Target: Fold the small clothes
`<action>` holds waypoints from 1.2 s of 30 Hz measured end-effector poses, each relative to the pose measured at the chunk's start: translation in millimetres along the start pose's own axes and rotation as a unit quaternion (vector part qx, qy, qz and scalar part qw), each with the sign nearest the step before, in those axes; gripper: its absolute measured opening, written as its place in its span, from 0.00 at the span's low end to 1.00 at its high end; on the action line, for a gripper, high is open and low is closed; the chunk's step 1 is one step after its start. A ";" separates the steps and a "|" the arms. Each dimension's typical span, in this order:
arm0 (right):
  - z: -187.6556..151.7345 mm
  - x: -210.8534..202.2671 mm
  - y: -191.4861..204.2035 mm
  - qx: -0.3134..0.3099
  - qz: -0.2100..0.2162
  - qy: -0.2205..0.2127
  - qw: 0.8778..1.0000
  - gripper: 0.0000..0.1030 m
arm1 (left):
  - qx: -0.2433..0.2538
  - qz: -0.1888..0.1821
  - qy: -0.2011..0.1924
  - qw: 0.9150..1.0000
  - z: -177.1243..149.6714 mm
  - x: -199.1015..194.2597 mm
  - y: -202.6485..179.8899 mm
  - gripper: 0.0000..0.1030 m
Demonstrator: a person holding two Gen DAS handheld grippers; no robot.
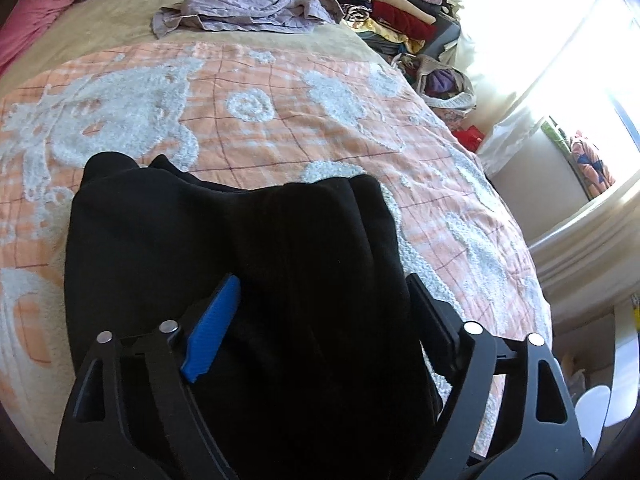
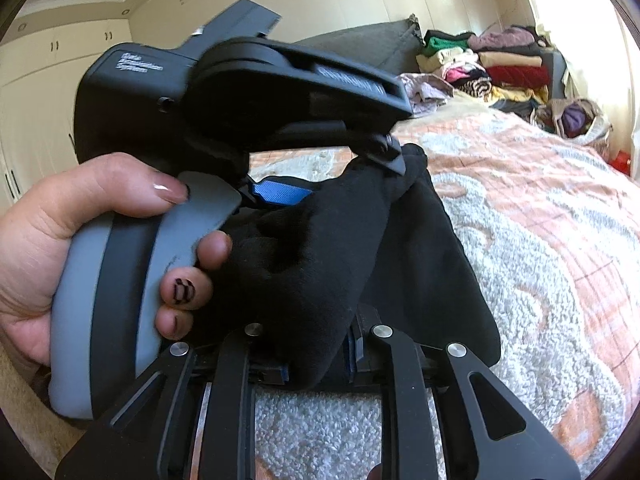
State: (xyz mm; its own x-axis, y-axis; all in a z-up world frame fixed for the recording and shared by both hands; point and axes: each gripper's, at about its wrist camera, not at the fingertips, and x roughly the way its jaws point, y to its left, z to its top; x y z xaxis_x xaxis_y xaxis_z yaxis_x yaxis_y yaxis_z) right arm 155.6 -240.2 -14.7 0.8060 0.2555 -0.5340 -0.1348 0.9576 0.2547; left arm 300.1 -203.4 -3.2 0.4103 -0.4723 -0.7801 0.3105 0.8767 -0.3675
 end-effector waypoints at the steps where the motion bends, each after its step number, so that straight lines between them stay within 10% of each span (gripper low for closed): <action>1: -0.7 -0.1 -3.4 0.007 0.006 0.003 1.000 0.19 | 0.000 -0.004 -0.002 1.000 0.2 -2.1 0.2 0.76; 8: 0.1 -7.4 -15.8 0.034 0.037 0.023 0.998 0.29 | 0.015 -0.004 -0.025 1.000 3.0 -25.6 0.3 0.77; 19: 48.9 -10.4 -33.9 0.063 0.127 0.078 0.987 0.75 | 0.010 0.037 -0.066 0.997 -3.2 -57.4 33.9 0.81; 29: 85.3 51.9 -54.4 0.074 0.092 0.173 0.978 0.75 | 0.005 0.064 -0.078 0.995 -36.6 -73.8 73.1 0.81; 36: 84.0 77.9 -47.2 0.031 0.078 0.178 0.980 0.36 | 0.017 0.064 -0.068 0.996 -52.5 -69.4 78.3 0.81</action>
State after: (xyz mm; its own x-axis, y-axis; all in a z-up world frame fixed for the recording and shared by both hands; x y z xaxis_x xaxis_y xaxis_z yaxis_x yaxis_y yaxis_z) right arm 273.1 -276.7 -0.6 0.5238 0.4398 -0.7295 -0.1968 0.8957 0.3987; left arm 250.8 -97.1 -4.5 0.5595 -0.3673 -0.7430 0.2757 0.9279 -0.2511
